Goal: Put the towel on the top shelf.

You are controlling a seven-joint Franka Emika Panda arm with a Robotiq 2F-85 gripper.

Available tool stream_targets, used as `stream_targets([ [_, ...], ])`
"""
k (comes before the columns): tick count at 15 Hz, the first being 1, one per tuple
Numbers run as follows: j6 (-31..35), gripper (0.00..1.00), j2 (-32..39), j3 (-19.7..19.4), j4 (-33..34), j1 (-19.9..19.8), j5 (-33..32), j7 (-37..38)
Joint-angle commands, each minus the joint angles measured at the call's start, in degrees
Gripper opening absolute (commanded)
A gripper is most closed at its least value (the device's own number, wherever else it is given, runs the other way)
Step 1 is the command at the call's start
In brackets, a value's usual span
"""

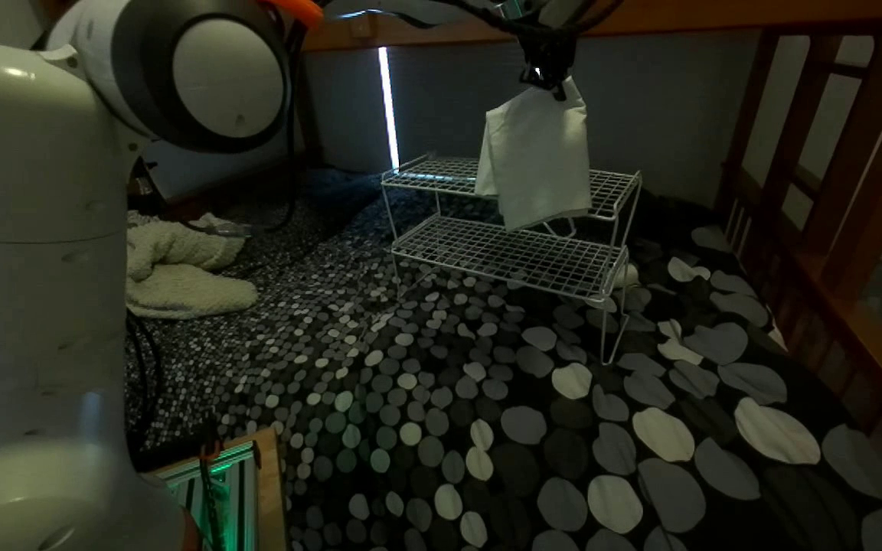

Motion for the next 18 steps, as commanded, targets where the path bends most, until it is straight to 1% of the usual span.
stream_targets([
  [1,0.03,0.06,0.09,0.00,0.11,0.00,0.03,0.04],
  [5,0.03,0.06,0.08,0.00,0.31,0.00,0.11,0.08],
  [6,0.03,0.01,0.07,0.00,0.31,0.00,0.12,0.09],
  [10,4.88,0.01,0.99,0.30,-0.33,-0.71,2.02,0.93],
  [14,12.32,0.01,2.18,0.52,-0.92,-1.33,4.59,1.66],
  [16,13.99,0.01,2.45,0.14,-1.60,-1.38,4.76,2.32],
  [18,14.17,0.01,2.71,-0.35,-2.24,-1.36,4.18,3.86],
])
